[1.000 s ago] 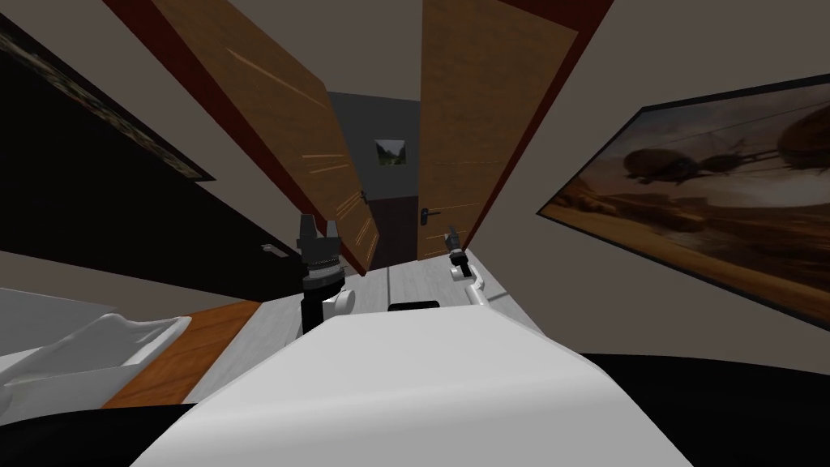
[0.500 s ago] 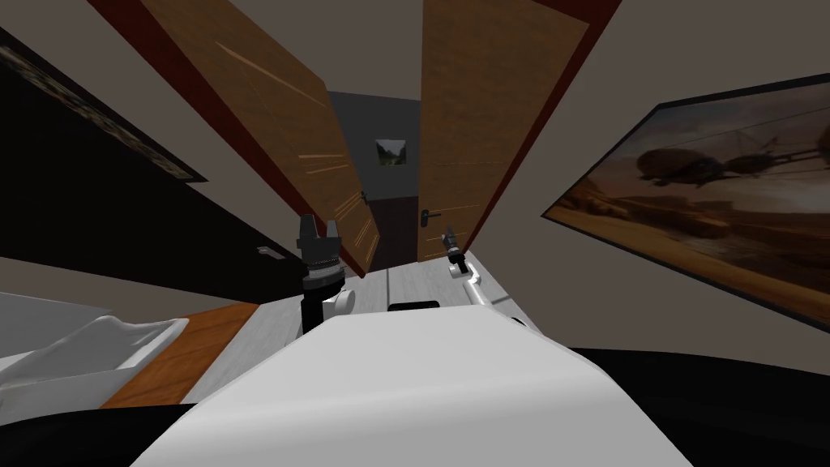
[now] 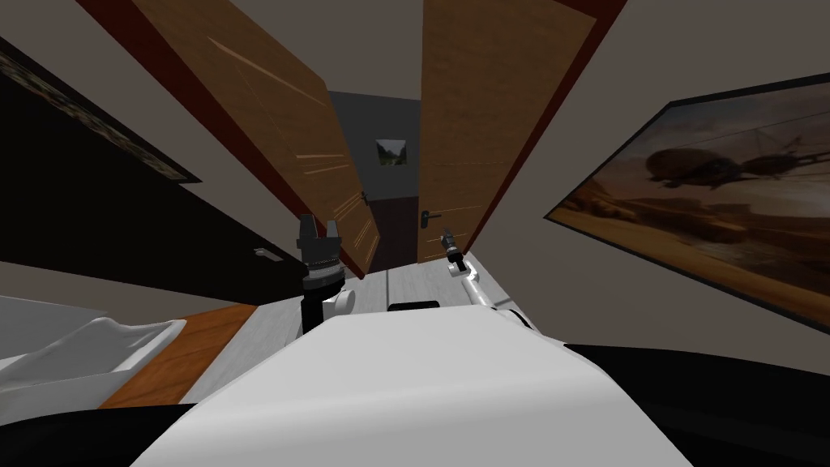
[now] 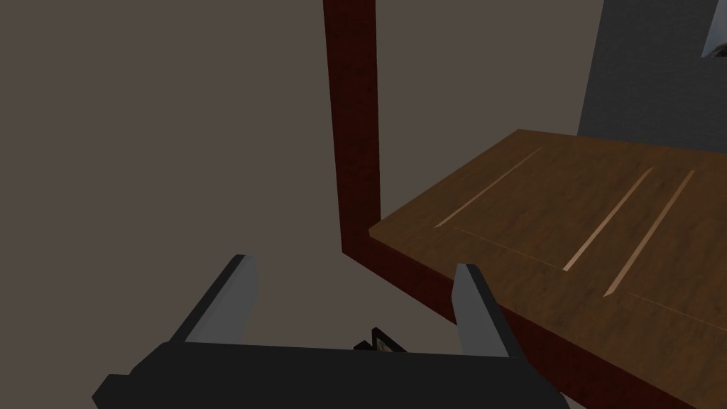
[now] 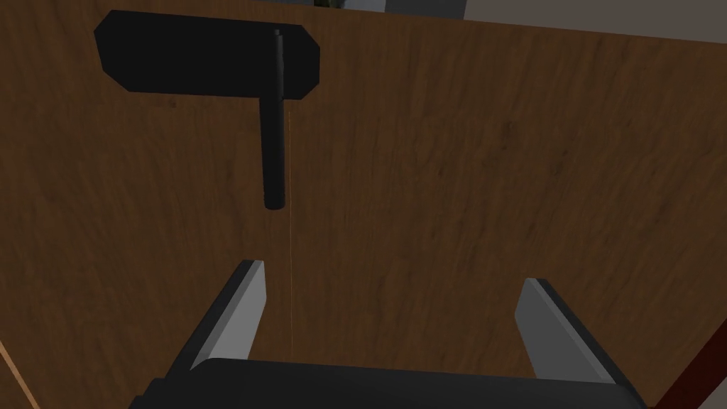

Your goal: Push the door open

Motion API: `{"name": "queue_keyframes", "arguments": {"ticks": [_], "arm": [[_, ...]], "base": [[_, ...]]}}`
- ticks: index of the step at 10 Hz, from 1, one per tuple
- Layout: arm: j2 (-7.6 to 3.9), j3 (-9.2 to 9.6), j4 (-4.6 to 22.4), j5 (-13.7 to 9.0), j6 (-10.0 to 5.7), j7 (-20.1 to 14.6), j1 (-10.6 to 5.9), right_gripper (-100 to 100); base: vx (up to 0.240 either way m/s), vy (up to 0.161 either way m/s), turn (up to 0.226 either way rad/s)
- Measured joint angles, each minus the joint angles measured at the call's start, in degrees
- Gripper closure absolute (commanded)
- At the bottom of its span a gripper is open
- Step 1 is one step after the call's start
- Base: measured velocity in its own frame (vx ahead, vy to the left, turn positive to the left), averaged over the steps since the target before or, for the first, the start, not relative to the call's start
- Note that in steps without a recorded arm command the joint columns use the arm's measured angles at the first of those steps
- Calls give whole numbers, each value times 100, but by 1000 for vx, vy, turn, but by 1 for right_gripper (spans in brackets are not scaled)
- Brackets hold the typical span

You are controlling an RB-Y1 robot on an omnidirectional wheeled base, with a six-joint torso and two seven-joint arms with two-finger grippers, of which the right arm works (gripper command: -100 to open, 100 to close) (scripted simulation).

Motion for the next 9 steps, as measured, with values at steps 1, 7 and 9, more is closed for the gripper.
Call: {"name": "queue_keyframes", "arguments": {"ticks": [1, 7, 9], "arm": [[-31, 8, 160, 35, 6, -59, -115, -100], [-123, 24, 1204, 216, -21, -321, -729, -100], [-168, 34, 1459, 257, -13, -413, -870, -100]], "base": [[66, -9, 5], [87, -22, 13], [57, -13, 4]]}}
